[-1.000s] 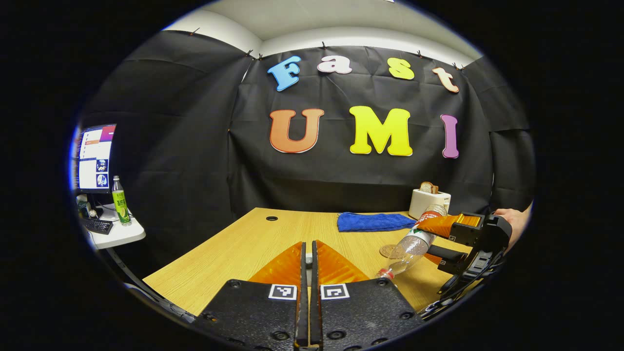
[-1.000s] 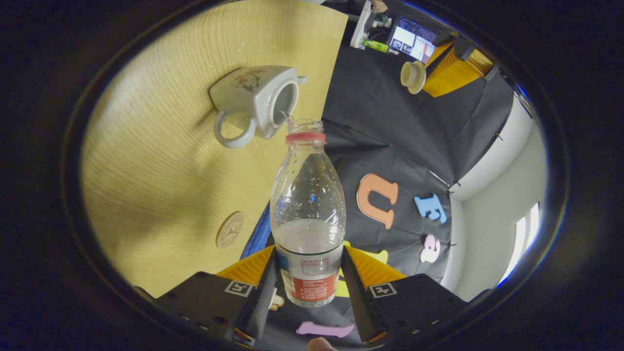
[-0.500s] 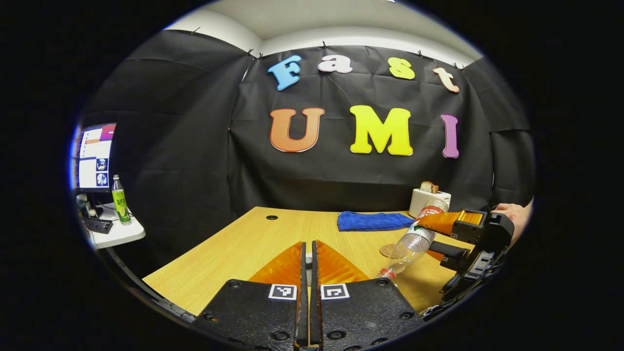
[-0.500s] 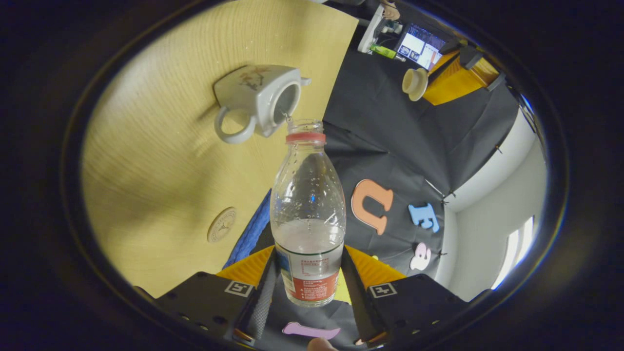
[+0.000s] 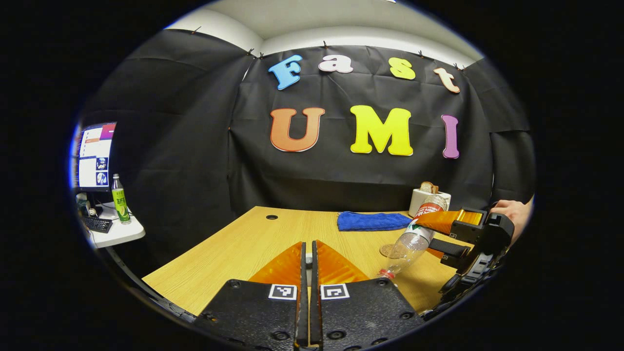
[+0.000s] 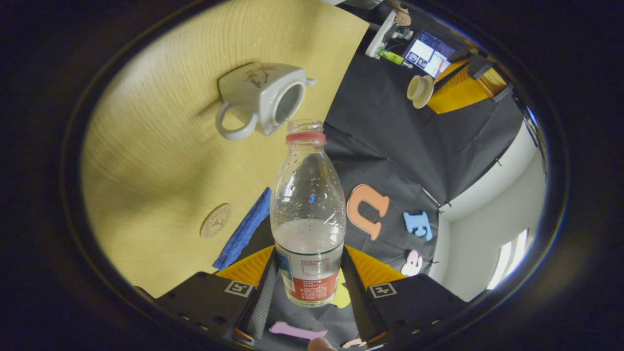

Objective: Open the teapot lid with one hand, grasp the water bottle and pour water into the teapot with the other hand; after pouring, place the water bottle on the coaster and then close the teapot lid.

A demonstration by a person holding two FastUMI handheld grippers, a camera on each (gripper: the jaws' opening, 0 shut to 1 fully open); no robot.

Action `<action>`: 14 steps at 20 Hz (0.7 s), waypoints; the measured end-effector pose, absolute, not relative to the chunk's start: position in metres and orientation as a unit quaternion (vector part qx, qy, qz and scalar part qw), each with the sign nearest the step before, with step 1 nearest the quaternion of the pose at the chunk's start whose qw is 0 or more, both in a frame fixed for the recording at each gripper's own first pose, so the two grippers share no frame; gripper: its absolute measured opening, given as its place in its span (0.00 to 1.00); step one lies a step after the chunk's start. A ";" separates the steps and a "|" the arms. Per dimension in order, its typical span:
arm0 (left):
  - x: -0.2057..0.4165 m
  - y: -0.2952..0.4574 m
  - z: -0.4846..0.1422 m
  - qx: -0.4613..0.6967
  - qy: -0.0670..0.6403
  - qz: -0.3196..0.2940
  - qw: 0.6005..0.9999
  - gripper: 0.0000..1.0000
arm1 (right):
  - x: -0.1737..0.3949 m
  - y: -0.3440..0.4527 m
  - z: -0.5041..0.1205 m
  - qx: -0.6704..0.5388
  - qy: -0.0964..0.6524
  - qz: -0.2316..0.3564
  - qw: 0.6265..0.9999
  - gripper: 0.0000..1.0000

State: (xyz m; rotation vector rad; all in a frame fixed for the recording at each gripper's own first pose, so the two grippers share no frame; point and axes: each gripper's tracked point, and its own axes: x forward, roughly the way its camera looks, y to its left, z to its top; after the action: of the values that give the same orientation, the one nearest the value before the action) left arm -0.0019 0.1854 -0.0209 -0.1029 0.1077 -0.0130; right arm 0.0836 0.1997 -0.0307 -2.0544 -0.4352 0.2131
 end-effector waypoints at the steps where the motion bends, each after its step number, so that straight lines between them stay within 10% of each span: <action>1: -0.002 0.185 -0.022 -0.051 0.055 -0.007 0.997 0.04 | 0.083 0.201 -0.030 -0.847 -0.183 0.087 0.491 0.72; 14: -0.005 0.185 -0.017 -0.052 0.049 -0.008 0.997 0.04 | 0.084 0.203 -0.031 -0.836 -0.182 0.090 0.510 0.72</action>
State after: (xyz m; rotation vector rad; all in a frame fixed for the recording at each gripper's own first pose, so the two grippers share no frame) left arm -0.0045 0.1852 -0.0172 -0.1050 0.0990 -0.0152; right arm 0.0836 0.2029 -0.0313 -2.0119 -0.4372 0.2168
